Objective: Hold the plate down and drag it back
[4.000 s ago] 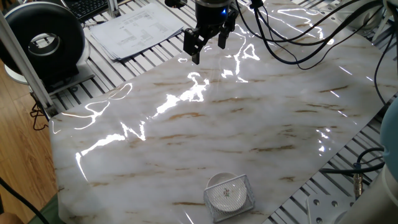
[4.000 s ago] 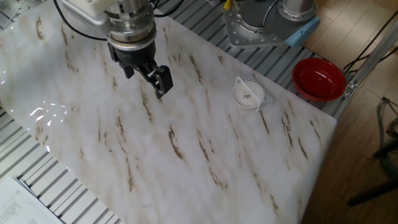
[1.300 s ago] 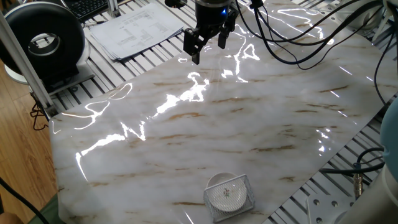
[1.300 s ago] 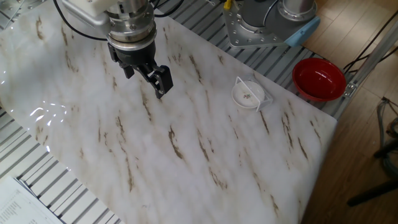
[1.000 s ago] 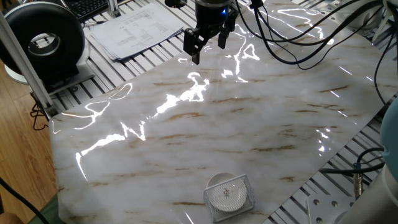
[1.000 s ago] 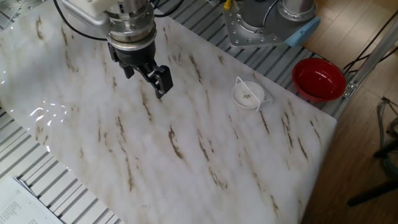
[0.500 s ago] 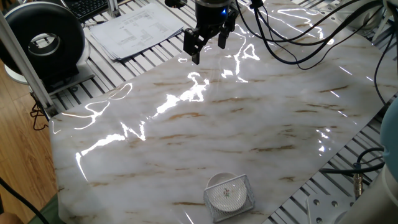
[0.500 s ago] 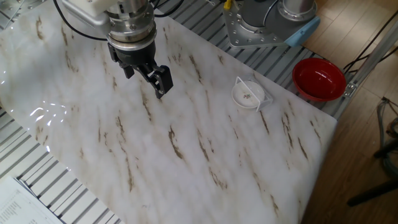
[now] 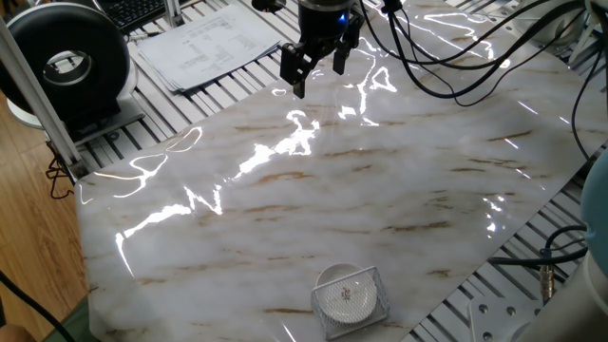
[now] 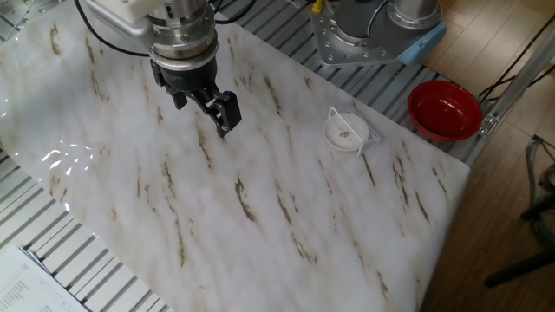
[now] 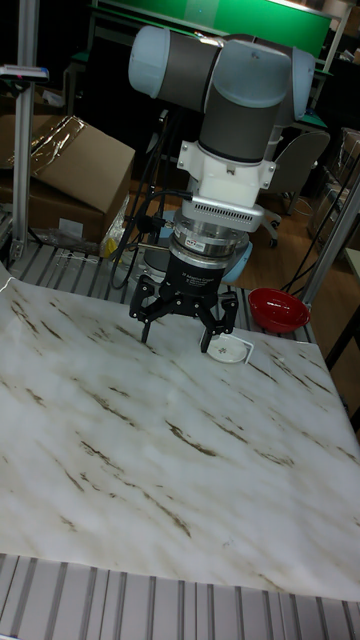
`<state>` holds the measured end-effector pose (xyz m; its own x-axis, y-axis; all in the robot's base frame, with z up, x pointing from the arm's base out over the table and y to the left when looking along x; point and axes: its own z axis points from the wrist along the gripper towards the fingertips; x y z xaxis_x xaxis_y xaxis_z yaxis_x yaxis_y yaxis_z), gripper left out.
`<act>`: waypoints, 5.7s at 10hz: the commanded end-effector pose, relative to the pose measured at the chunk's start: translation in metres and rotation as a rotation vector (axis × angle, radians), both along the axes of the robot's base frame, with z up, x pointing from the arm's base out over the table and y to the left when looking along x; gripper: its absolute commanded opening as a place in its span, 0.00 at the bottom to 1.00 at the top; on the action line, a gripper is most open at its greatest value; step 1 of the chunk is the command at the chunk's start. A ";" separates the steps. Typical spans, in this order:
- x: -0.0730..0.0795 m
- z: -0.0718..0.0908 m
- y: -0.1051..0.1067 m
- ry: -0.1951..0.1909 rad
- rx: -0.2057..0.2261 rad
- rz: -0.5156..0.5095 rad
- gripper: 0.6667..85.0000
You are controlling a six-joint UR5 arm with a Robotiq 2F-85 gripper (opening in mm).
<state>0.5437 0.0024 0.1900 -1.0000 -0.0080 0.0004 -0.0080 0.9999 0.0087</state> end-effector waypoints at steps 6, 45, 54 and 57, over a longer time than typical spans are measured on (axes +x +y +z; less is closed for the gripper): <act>0.013 0.000 -0.006 -0.049 -0.035 0.106 0.01; -0.031 -0.012 0.040 0.069 0.186 -0.024 0.01; -0.088 -0.040 0.092 0.096 0.239 -0.088 0.01; -0.109 -0.078 0.109 0.049 0.238 -0.076 0.01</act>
<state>0.4521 0.0935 0.1378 -0.9942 0.0543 0.0933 0.0749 0.9695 0.2332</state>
